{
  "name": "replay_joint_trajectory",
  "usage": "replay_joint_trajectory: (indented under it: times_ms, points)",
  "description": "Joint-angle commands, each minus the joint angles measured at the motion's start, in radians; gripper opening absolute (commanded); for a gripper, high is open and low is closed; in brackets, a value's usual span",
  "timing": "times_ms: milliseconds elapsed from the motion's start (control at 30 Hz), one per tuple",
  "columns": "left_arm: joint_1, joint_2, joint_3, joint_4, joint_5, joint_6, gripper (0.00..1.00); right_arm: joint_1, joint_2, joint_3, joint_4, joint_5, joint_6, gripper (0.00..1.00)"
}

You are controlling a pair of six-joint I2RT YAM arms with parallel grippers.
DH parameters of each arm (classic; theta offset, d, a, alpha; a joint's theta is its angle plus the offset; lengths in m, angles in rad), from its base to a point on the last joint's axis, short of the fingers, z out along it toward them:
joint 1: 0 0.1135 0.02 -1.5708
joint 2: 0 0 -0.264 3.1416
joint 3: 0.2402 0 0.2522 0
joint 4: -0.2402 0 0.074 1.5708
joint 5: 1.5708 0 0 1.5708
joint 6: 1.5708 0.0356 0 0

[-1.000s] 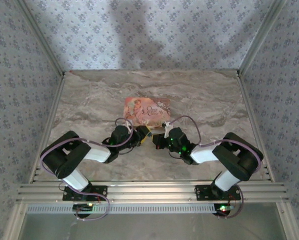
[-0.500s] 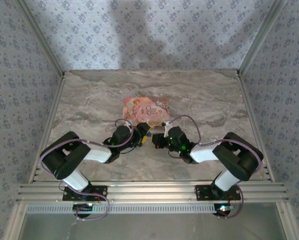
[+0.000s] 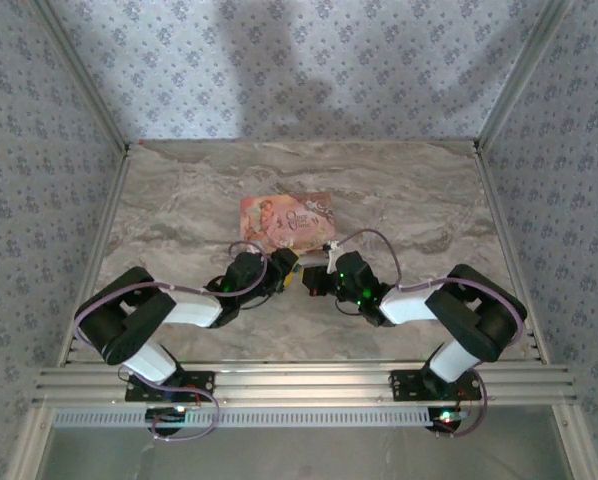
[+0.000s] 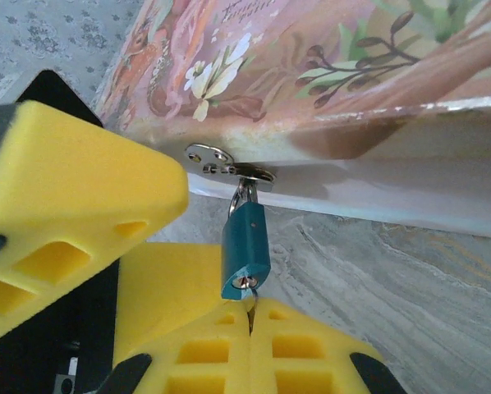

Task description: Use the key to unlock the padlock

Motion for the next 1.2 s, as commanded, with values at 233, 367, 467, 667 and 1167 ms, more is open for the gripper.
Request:
replay_joint_trajectory:
  times_ms: [233,367,467,667,1167]
  points:
    - [-0.016,0.021,-0.009,-0.089,0.034,-0.093,0.33,-0.009,0.008,0.043,0.037,-0.106,0.055,0.0]
    - [-0.016,0.021,-0.012,-0.094,0.034,-0.092,0.23,-0.014,0.008,0.044,0.041,-0.114,0.058,0.0]
    - [-0.017,0.021,-0.009,-0.099,0.033,-0.091,0.18,-0.018,0.01,0.043,0.039,-0.124,0.06,0.02]
    - [-0.017,0.009,-0.011,-0.115,0.027,-0.082,0.13,-0.029,-0.003,0.026,0.037,-0.122,0.05,0.15]
    - [-0.012,-0.037,-0.003,-0.189,0.026,-0.051,0.12,-0.072,-0.303,-0.069,-0.23,0.045,-0.361,0.49]
